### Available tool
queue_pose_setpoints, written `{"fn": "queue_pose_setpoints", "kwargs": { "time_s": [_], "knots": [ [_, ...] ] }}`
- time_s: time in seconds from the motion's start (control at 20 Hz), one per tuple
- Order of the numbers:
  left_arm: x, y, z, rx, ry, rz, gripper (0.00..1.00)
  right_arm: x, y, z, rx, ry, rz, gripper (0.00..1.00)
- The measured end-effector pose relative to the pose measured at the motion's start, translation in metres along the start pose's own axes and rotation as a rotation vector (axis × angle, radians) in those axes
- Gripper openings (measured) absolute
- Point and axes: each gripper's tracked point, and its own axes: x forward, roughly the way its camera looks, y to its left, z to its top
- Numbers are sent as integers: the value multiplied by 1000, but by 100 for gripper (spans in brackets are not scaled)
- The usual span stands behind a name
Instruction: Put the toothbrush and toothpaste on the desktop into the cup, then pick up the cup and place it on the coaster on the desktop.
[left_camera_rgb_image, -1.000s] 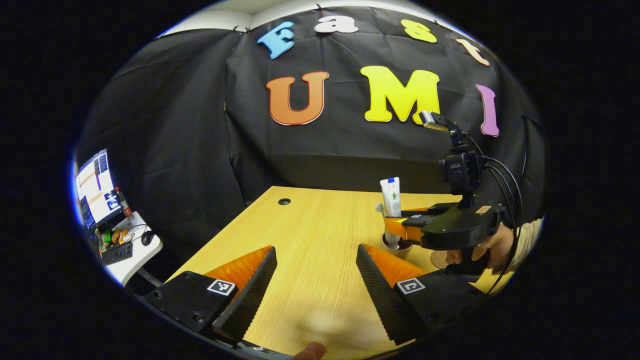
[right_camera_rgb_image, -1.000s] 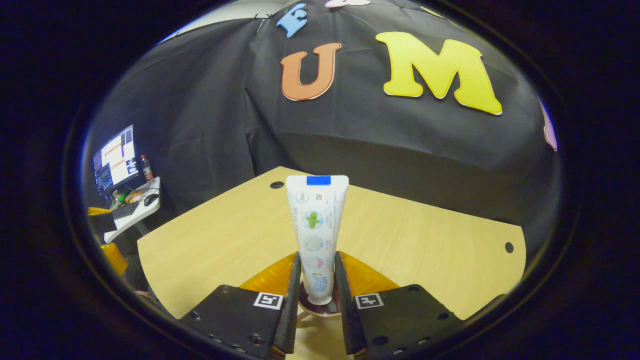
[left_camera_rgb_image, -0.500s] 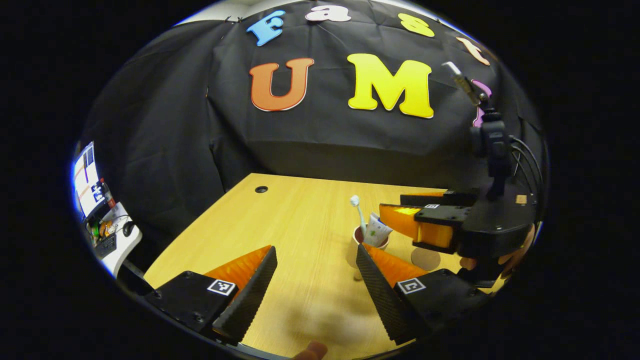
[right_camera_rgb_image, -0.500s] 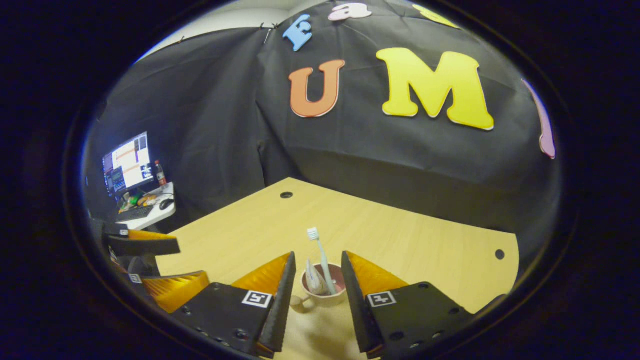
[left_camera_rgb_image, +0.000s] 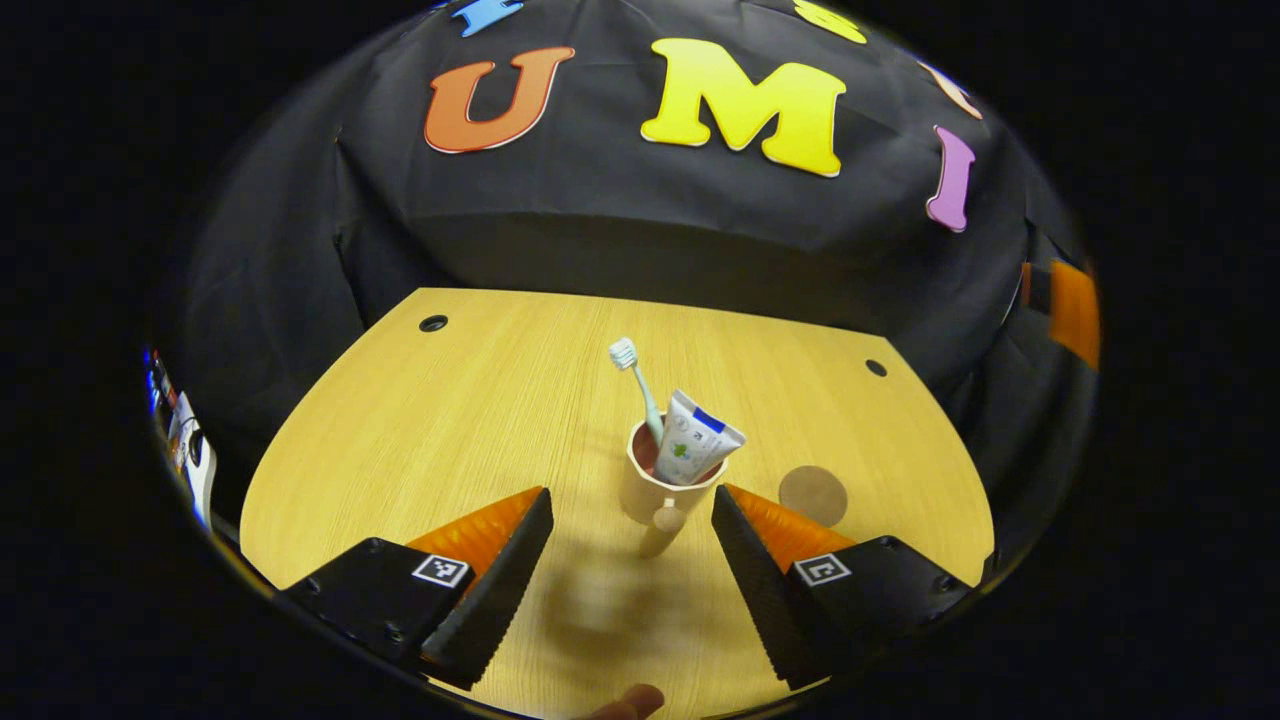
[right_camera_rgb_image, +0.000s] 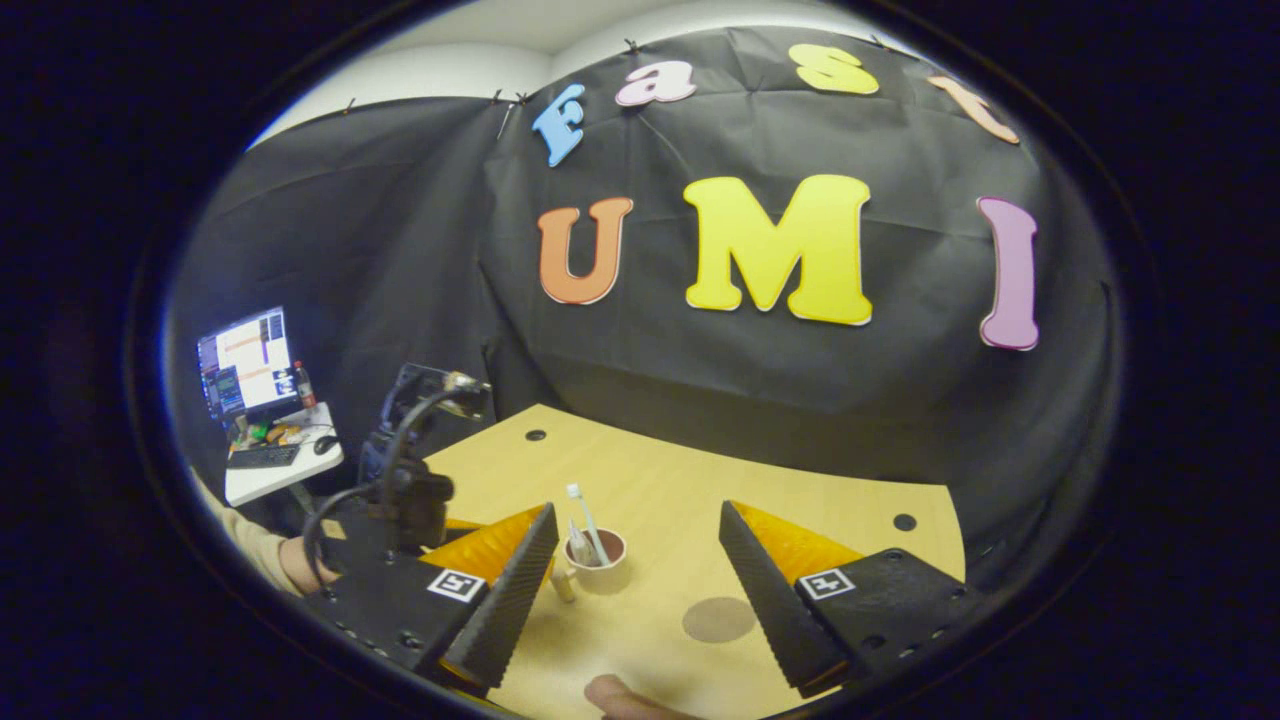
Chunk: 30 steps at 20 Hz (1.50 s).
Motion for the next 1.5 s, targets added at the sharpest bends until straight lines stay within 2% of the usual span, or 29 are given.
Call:
{"fn": "queue_pose_setpoints", "kwargs": {
  "time_s": [0.2, 0.4, 0.55, 0.65, 0.8, 0.85, 0.95, 1.0, 1.1, 1.15, 1.2, 1.25, 1.5],
  "knots": [
    [34, -6, -16, -4, 154, -24, 100, -52, -17, 3, 22, -45, -89, 98],
    [55, -4, -30, 57, 281, 12, 100, -81, -40, -19, 39, -13, -181, 98],
    [66, -10, -40, 68, 353, 21, 83, -92, -57, -30, 91, 16, -226, 98],
    [72, -18, -38, 89, 375, 5, 78, -99, -65, -35, 102, 21, -248, 98],
    [77, -32, -26, 117, 376, -10, 68, -106, -73, -42, 104, 29, -259, 98],
    [78, -33, -21, 121, 374, 1, 48, -108, -75, -44, 105, 34, -257, 98],
    [80, -39, -8, 102, 355, 4, 29, -110, -81, -48, 104, 45, -255, 98],
    [75, -35, -21, 91, 343, 4, 28, -112, -83, -49, 105, 48, -251, 97],
    [79, -36, -13, 78, 315, 3, 25, -114, -88, -51, 110, 50, -247, 98],
    [79, -39, -11, 81, 290, 4, 27, -114, -90, -52, 113, 51, -244, 98],
    [79, -42, -9, 90, 257, 3, 21, -115, -93, -54, 117, 54, -241, 98],
    [79, -48, -7, 102, 229, -2, 19, -115, -97, -56, 120, 60, -238, 98],
    [71, -98, -3, 126, 203, -92, 18, -116, -118, -65, 131, 82, -218, 98]
  ]
}}
